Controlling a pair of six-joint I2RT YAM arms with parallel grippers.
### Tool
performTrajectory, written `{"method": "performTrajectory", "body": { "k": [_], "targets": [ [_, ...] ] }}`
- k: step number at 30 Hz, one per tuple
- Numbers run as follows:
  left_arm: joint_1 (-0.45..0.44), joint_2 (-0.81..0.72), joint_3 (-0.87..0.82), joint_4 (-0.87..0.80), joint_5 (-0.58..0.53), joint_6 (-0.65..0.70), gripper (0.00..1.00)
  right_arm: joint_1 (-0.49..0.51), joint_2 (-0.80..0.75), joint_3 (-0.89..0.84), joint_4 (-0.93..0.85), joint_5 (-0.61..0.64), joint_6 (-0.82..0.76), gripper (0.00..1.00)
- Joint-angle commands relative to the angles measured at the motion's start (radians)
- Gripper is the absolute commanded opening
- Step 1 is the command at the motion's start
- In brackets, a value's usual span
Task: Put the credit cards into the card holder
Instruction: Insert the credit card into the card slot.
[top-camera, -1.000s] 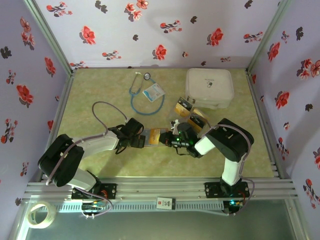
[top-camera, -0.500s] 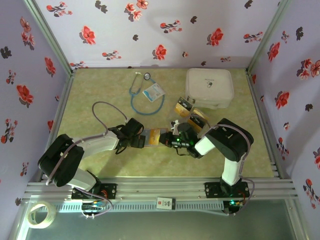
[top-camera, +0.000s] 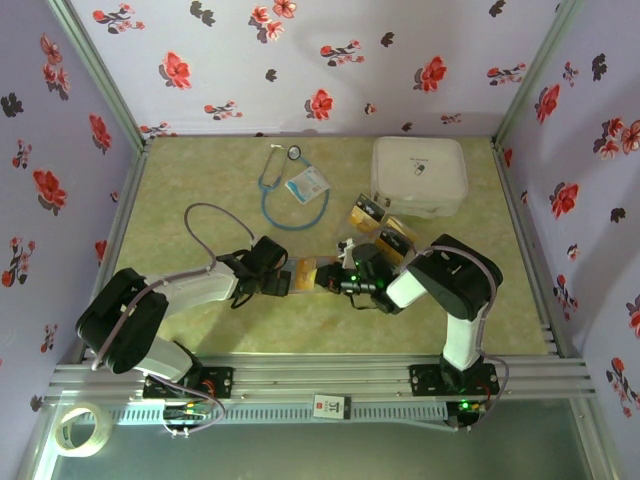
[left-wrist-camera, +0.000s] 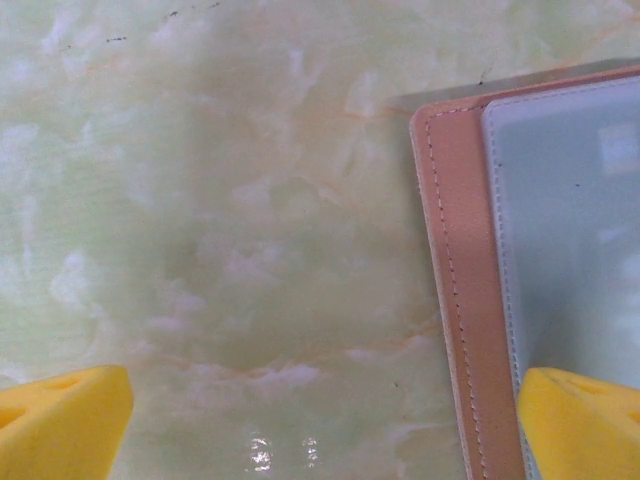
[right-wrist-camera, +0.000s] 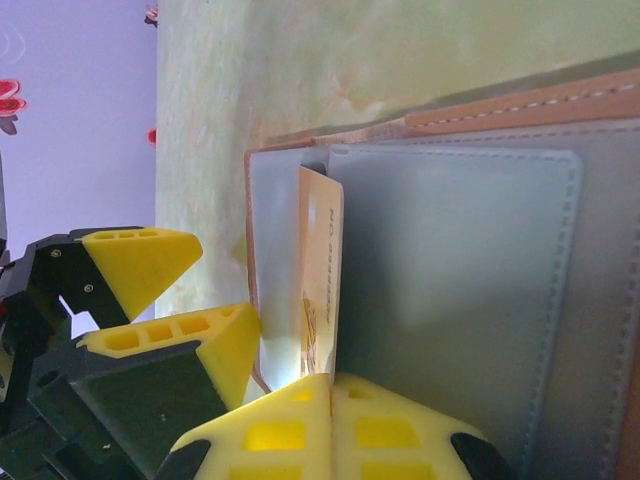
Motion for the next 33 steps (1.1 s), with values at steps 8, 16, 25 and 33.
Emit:
{"method": "performTrajectory", "body": {
  "k": [8,16,25,33],
  "targets": [
    [0.007,-0.057,0.000,-0.022,-0.011,-0.044,1.00,0.009,-0.025,0.028,-0.237,0.026,-0.036,0.32],
    [0.079,-0.104,-0.011,-0.036,0.030,-0.109,1.00,0.010,-0.142,0.134,-0.514,0.060,-0.168,0.46],
    [0.137,-0.106,-0.028,-0.082,0.028,-0.143,1.00,0.016,-0.255,0.298,-0.930,0.204,-0.342,0.50],
    [0.152,-0.036,0.020,-0.135,0.016,-0.141,1.00,0.044,-0.197,0.444,-1.194,0.374,-0.438,0.16]
  ]
}}
